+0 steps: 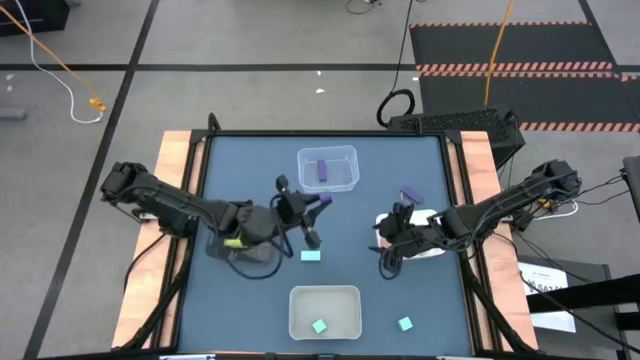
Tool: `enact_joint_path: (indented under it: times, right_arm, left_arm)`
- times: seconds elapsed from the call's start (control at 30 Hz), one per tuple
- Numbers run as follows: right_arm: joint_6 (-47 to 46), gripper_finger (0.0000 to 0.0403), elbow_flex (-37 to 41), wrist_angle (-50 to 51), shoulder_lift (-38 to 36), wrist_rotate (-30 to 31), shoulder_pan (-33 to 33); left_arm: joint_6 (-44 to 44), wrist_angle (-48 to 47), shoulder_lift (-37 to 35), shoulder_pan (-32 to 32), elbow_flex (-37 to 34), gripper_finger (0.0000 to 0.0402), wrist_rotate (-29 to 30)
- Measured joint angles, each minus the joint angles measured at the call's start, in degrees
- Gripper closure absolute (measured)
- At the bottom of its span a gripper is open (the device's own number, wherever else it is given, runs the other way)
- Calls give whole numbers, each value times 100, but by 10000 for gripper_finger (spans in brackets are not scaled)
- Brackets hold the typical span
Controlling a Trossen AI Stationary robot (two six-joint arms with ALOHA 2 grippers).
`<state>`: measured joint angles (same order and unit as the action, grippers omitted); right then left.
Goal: Sort & place blocks by color
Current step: Put the bottom violet block into the transparent bin
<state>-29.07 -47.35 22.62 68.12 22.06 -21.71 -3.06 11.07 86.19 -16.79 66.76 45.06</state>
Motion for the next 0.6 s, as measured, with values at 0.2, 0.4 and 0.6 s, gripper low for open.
enact_joint_path:
  times: [0.2,0.4,0.6]
  right_arm:
    - [364,124,0,-185,0,754,183]
    - [450,124,0,-348,0,1238,430]
    - [607,124,0,-614,0,1258,667]
  left_arm:
    - [-561,-692,2,692,0,335,-2]
    - [-1657,-1576,20,1554,-1,335,-219]
    - [-2332,-1627,590,2227,-2,335,-970]
